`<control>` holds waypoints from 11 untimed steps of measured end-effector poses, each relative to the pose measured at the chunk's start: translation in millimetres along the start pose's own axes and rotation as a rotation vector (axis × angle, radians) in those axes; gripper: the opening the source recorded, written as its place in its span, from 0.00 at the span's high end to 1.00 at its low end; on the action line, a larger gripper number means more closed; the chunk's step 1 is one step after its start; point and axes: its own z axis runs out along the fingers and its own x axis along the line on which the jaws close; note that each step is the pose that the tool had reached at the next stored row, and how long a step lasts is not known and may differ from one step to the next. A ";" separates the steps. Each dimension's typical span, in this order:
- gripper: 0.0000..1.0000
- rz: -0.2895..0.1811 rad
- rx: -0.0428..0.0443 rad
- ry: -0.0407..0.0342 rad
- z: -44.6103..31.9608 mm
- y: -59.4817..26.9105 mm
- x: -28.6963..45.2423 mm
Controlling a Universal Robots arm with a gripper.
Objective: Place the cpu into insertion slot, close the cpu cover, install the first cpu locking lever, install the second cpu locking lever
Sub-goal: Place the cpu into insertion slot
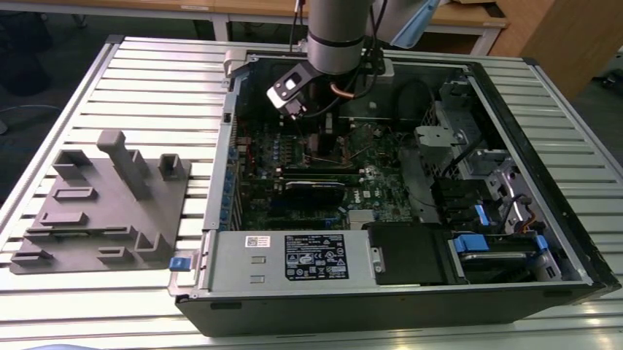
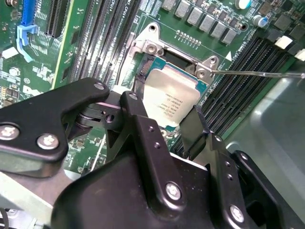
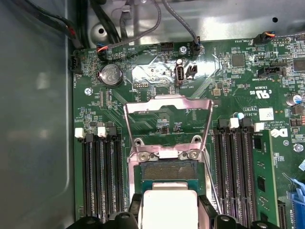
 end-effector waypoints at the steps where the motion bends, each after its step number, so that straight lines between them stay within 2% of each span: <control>1: 0.46 0.000 0.0000 0.0000 0.1 0.2 0.7; 7: 0.46 -0.007 -0.0004 -0.0011 1.3 2.3 2.0; 11: 0.46 -0.011 -0.0005 -0.0016 2.7 9.5 2.5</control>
